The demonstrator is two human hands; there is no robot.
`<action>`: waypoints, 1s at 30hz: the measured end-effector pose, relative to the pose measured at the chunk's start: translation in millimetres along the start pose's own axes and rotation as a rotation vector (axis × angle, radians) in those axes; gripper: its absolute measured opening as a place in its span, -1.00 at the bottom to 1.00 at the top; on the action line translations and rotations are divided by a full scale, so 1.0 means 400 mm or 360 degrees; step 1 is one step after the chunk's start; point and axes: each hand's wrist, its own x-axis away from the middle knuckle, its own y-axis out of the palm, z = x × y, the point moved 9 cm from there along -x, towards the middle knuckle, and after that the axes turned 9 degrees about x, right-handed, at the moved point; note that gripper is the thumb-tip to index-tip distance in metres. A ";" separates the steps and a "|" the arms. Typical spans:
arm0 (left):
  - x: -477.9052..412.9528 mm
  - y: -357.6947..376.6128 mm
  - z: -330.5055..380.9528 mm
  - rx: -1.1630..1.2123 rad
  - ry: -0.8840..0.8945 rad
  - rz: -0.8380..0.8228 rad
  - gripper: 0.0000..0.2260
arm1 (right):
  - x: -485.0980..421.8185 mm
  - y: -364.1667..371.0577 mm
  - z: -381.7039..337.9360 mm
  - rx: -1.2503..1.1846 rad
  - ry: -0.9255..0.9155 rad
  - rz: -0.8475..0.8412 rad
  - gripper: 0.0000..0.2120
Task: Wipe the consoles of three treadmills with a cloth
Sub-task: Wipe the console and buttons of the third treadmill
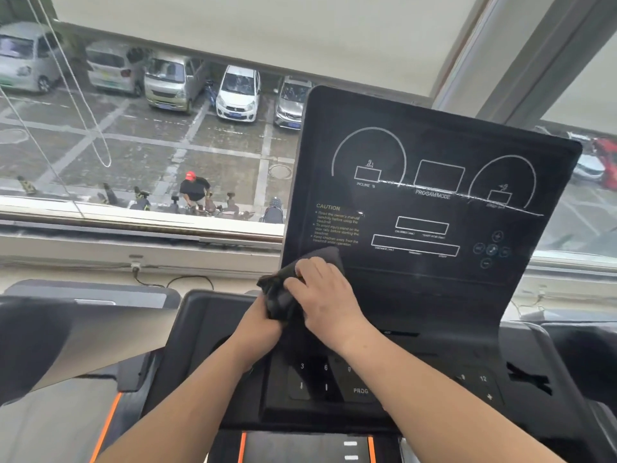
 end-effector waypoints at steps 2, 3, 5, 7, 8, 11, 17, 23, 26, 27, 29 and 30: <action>0.002 0.005 0.010 -0.0001 0.0029 0.0009 -0.53 | 0.016 -0.002 0.021 0.0043 -0.0060 0.0004 -0.69; -0.001 0.003 0.007 0.0003 0.0037 0.0026 -0.49 | 0.022 -0.005 0.035 0.0059 -0.0048 0.0018 -0.69; -0.004 0.001 0.002 -0.0022 0.0042 0.0041 -0.40 | 0.033 -0.012 0.061 0.0096 -0.0006 0.0042 -0.68; -0.005 0.004 0.003 -0.0096 0.0059 0.0012 -0.29 | 0.052 -0.021 0.089 0.0147 0.0019 0.0049 -0.68; -0.006 0.009 0.006 -0.0106 0.0085 -0.0009 -0.26 | 0.065 -0.026 0.110 0.0167 0.0050 0.0053 -0.68; 0.002 0.029 0.027 0.0012 0.0070 -0.0025 -0.24 | 0.113 -0.037 0.187 0.0201 0.0188 0.0031 -0.67; 0.031 -0.020 0.087 -0.0342 0.0210 0.0654 -0.48 | 0.183 -0.043 0.274 0.0193 0.0376 -0.0054 -0.60; 0.054 0.131 0.182 -0.0569 0.0622 0.0345 -0.74 | 0.271 -0.053 0.375 0.0199 0.0590 -0.0119 -0.61; 0.051 0.198 0.165 -0.0773 0.0620 0.0137 -0.76 | 0.307 -0.055 0.412 0.0167 0.0754 -0.0206 -0.52; 0.052 0.201 0.158 -0.0821 0.0630 0.0140 -0.76 | 0.311 -0.054 0.413 0.0161 0.0820 -0.0217 -0.52; 0.056 0.182 0.143 -0.0880 0.0609 0.0183 -0.76 | 0.307 -0.047 0.402 0.0157 0.0923 -0.0217 -0.54; 0.056 0.167 0.135 -0.0891 0.0581 0.0200 -0.76 | 0.299 -0.045 0.390 0.0157 0.0943 -0.0202 -0.56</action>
